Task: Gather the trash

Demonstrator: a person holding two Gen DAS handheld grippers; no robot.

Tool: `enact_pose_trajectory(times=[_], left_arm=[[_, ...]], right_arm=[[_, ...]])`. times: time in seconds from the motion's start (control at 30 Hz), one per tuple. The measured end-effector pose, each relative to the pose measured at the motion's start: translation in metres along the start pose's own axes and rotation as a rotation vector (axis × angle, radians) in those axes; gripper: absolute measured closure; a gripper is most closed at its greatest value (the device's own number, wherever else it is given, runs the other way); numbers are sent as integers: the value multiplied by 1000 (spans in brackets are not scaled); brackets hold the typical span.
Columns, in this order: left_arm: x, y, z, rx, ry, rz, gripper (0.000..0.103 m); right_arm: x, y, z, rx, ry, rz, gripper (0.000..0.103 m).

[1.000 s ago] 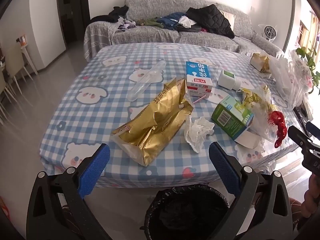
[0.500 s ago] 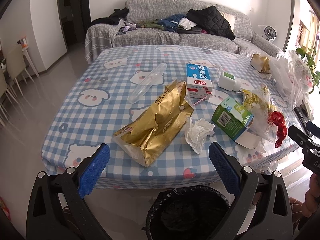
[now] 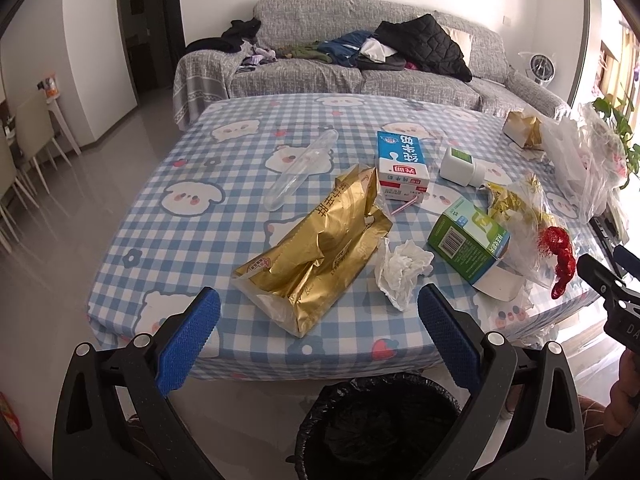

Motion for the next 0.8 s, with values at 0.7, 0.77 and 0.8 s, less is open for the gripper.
enact_pose_trajectory(times=[0.7, 0.77, 0.8], left_arm=[[2, -1, -2, 0, -10, 4, 6], [2, -1, -2, -1, -10, 3, 6], [2, -1, -2, -1, -12, 4, 6]], right_arm=[[1, 1, -1, 7, -3, 0, 7], [1, 1, 0, 8, -4, 0, 7], [1, 1, 0, 7, -4, 0, 7]])
Point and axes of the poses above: each gripper's, at about its wrist camera, not at the fingertips, and x roughly against the way its jaws point, z to its left, y to its top, the point moved 2 cm from there along -x, roughly the way its jaws point, and after that the axes turned 5 degrees about y, right-handed, at the moved point
